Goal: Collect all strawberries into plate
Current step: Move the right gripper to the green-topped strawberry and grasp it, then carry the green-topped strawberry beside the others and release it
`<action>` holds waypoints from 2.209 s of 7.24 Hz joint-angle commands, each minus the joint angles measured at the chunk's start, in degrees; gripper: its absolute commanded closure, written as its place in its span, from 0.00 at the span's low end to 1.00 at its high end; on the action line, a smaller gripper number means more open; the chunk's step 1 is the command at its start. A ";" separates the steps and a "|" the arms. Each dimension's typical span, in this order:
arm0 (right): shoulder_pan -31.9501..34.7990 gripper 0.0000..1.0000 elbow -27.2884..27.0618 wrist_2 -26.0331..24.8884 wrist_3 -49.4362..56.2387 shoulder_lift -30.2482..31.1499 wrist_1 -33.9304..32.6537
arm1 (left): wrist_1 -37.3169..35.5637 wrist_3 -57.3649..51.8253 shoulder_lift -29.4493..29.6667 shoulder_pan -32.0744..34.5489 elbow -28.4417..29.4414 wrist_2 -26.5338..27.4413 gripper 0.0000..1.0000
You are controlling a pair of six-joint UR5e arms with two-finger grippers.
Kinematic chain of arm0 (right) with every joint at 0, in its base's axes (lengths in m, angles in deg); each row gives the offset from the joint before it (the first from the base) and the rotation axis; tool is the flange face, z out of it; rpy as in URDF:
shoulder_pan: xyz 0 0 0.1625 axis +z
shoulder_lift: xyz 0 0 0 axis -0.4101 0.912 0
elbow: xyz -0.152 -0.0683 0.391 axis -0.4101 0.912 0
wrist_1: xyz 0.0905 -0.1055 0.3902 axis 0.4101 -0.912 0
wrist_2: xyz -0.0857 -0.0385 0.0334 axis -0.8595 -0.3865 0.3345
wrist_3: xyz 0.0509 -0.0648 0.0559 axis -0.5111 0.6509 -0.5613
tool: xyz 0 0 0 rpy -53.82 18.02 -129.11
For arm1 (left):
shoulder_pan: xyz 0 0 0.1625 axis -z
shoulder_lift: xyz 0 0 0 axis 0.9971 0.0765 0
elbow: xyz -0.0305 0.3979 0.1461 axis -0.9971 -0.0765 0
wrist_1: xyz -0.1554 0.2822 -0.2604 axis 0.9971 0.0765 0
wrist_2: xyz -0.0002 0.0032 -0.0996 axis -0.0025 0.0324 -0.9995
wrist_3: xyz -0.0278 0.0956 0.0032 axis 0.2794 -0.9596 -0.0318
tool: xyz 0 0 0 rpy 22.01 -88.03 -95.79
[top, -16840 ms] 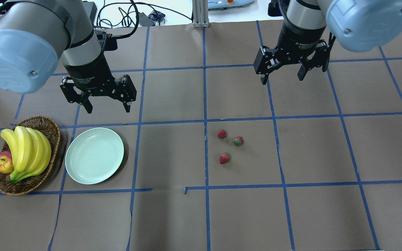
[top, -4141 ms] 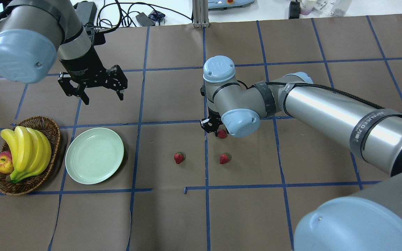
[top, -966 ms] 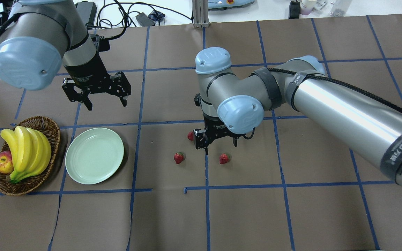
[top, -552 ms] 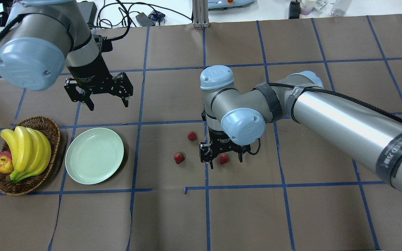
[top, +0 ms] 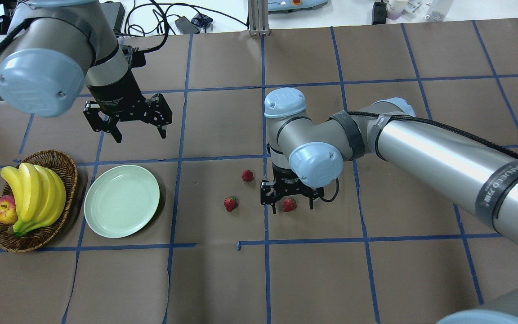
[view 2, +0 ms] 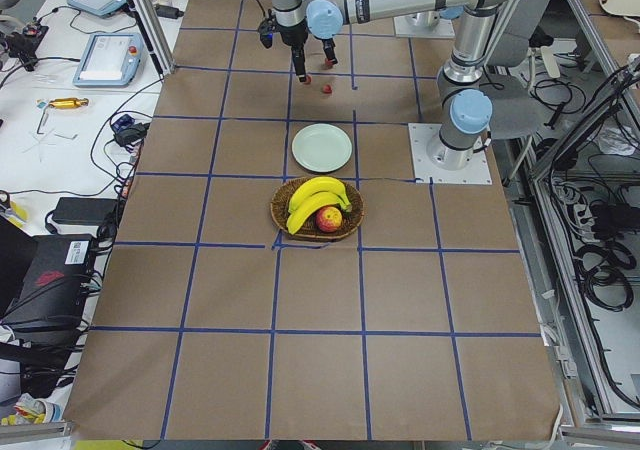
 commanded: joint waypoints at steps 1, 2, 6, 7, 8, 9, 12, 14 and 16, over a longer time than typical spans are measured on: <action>-0.03 0.00 -0.28 0.07 -3.07 -0.75 -3.04 | 0.00 0.00 0.05 0.09 -0.08 -0.20 0.00; -0.03 0.00 -0.71 0.16 -5.17 -0.75 -3.04 | 0.09 0.00 0.05 0.09 -0.08 -0.20 0.00; 0.05 0.05 -1.94 0.16 -6.08 -0.58 -2.52 | 0.09 0.00 0.05 0.09 -0.16 -0.11 0.00; 0.05 0.19 -1.95 0.07 -5.99 -0.58 -2.78 | 0.09 0.00 0.14 0.09 -0.16 -0.02 0.00; 0.05 0.46 -1.86 0.07 -5.38 -0.66 -2.95 | 0.09 0.00 0.14 0.09 -0.16 -0.02 0.00; 0.05 0.69 -1.69 0.07 -5.20 -0.58 -3.04 | 0.17 0.00 0.14 0.09 -0.16 -0.02 0.00; 0.05 1.00 -0.98 -0.10 -4.50 -0.23 -3.04 | 0.09 0.00 0.14 0.09 -0.16 -0.02 0.00; 0.05 1.00 0.94 -0.89 -4.49 -0.05 -2.26 | 0.09 0.00 0.14 0.09 -0.16 0.07 0.00; 0.05 1.00 6.63 -0.81 -4.41 0.39 0.10 | 0.09 0.00 -0.13 0.09 -0.16 0.33 0.00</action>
